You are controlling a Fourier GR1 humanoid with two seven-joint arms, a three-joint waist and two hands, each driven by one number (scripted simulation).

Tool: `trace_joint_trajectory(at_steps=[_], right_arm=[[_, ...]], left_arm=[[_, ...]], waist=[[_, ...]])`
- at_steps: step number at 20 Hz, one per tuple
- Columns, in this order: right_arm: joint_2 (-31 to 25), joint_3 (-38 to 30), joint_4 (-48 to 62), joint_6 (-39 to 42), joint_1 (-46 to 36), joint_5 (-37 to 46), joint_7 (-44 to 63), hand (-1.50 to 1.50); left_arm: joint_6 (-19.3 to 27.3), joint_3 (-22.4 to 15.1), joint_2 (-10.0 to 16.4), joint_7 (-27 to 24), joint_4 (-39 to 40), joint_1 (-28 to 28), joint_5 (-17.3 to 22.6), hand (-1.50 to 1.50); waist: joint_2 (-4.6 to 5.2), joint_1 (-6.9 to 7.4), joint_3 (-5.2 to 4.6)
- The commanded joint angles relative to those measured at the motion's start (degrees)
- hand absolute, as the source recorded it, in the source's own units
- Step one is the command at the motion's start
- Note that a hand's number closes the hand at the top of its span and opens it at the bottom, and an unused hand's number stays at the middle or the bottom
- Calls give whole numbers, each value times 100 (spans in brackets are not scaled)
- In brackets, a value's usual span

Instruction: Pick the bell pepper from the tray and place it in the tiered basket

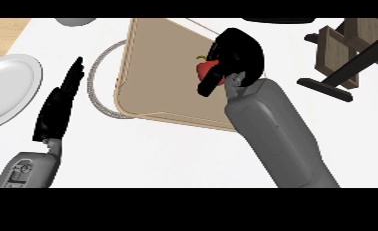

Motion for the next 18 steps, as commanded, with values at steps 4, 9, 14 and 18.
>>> trace_joint_trajectory(at_steps=[4, 9, 14, 18], right_arm=[[56, -885, 572, -894, -2035, 503, 639, 150], [-548, -1201, 721, -616, -3280, 1115, 628, 150], [-1104, -1558, 1755, -564, -4166, 1555, 218, 150], [-1769, -1655, 2314, 101, -4528, 1631, -248, 150]], left_arm=[[-40, 83, 17, 55, 38, -28, 20, 0], [-36, 119, 28, 38, 248, -59, -49, 0], [-221, 235, 150, 106, -49, -46, 95, 0], [-39, 208, 66, 1, -115, 198, -66, 0]], waist=[[-12, -57, 0], [-28, -177, -6], [-7, -81, -3], [-16, -127, -1]])
